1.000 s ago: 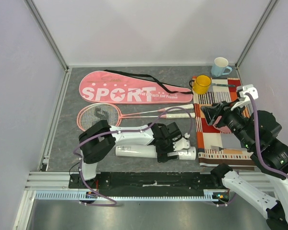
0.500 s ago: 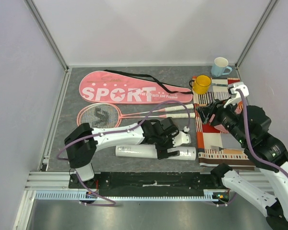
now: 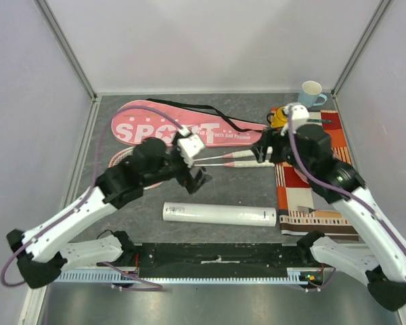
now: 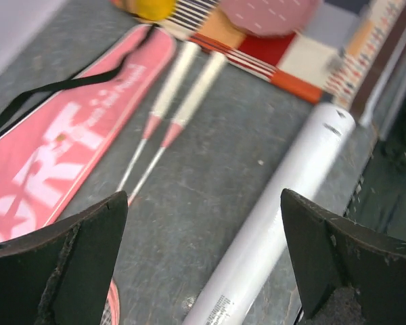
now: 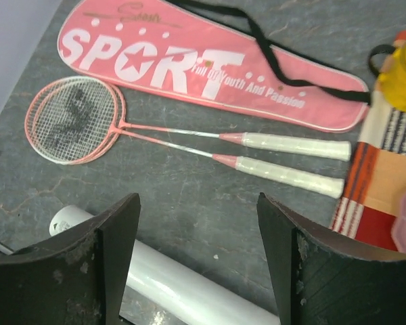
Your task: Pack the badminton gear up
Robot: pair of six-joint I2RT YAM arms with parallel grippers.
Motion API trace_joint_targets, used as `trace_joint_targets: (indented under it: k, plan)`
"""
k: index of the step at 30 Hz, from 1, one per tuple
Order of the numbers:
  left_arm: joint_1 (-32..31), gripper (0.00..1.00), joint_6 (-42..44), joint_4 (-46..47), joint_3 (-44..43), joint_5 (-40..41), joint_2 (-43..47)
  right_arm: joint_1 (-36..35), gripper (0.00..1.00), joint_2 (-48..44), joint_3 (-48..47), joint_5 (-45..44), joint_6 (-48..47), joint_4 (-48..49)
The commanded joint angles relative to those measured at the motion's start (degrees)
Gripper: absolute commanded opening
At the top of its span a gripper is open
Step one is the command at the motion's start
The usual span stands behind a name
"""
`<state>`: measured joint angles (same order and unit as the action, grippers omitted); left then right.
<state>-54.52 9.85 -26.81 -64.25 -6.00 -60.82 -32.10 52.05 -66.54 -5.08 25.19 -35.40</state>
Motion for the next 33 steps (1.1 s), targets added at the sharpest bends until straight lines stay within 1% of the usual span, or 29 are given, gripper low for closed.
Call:
trace_joint_targets:
  k: [1,2,3,4,6,7,8,9,10,11,12,13,14,15,16,17,18,19,21,22,25,29,32,33]
  plan:
    - [10.3,0.98,-15.6,-1.5,1.8,-0.1,3.7,2.6,0.78,11.8,-0.1,8.0,1.4,10.7]
    - [12.3,0.98,-17.5,-2.5,1.8,-0.3,4.3,4.2,0.78,14.6,-0.8,12.0,1.4,13.3]
    - [14.2,0.97,-19.4,-3.0,1.8,-0.2,4.5,4.7,0.78,17.6,-2.3,13.4,0.4,15.0]
    - [17.7,0.96,-22.6,-3.8,2.1,-0.6,4.7,4.8,0.78,24.3,-3.8,14.3,-0.9,15.9]
    - [21.2,0.95,-25.8,-4.0,2.1,-0.8,4.8,5.9,0.78,31.3,-9.5,15.4,-4.0,16.0]
    - [25.4,0.96,-30.8,-3.4,2.5,-1.7,4.8,6.3,0.78,37.4,-11.4,16.1,-4.6,16.0]
    - [28.0,0.96,-33.2,-2.5,2.8,-4.3,4.7,7.1,0.78,40.3,-13.4,16.9,-5.4,15.6]
    - [30.5,0.96,-35.7,-0.7,3.3,-10.8,4.0,7.3,0.79,42.8,-16.9,18.9,-7.4,15.6]
    - [34.2,0.96,-41.0,2.9,4.7,-13.5,3.3,7.2,0.80,47.8,-18.6,20.0,-8.0,15.5]
    - [35.5,0.96,-43.2,5.3,5.4,-15.9,2.7,7.3,0.80,50.4,-20.4,21.8,-8.0,14.8]
    - [36.8,0.96,-45.3,7.5,6.1,-20.8,0.2,7.3,0.80,52.8,-24.0,25.6,-8.2,14.7]
    - [39.6,0.96,-50.5,12.4,7.5,-23.3,-1.0,7.3,0.80,56.6,-25.3,26.2,-8.5,14.7]
    - [40.7,0.95,-53.5,14.8,8.1,-25.9,-2.7,7.3,0.80,58.2,-26.5,25.1,-8.8,14.8]
    - [41.8,0.91,-56.5,17.5,8.7,-31.0,-6.4,7.4,0.80,59.6,-29.0,22.9,-9.9,14.6]
    - [42.8,0.88,-60.3,20.6,9.2,-33.4,-8.1,7.6,0.80,62.4,-30.6,18.9,-11.0,13.3]
    - [42.8,0.86,-61.2,24.3,9.1,-34.9,-9.7,8.0,0.80,63.9,-32.5,17.8,-12.3,12.5]
    - [42.8,0.85,-61.2,24.5,9.0,-35.0,-10.9,8.3,0.80,65.4,-35.6,17.0,-16.3,11.9]
    - [42.8,0.85,-61.2,24.5,8.8,-34.2,-12.3,8.4,0.79,68.2,-36.9,13.6,-18.7,11.5]
    - [42.9,0.85,-59.7,24.3,8.5,-32.3,-12.9,8.4,0.79,73.1,-41.2,10.0,-23.5,10.3]
    - [42.8,0.85,-59.1,23.9,8.3,-32.1,-13.6,8.4,0.78,74.7,-42.5,5.7,-27.4,9.1]
    - [42.8,0.86,-58.1,22.8,8.4,-31.0,-15.0,8.5,0.75,79.4,-46.4,0.7,-33.2,8.4]
    - [42.7,0.86,-61.3,23.6,8.7,-30.8,-18.0,9.7,0.69,83.8,-51.9,3.2,-35.5,8.6]
    - [42.4,0.86,-63.4,23.7,8.4,-29.4,-19.6,10.1,0.66,85.8,-53.1,2.4,-37.4,9.7]
    - [42.0,0.86,-63.8,23.8,8.3,-28.6,-20.0,10.4,0.63,86.9,-53.5,3.3,-37.5,9.6]
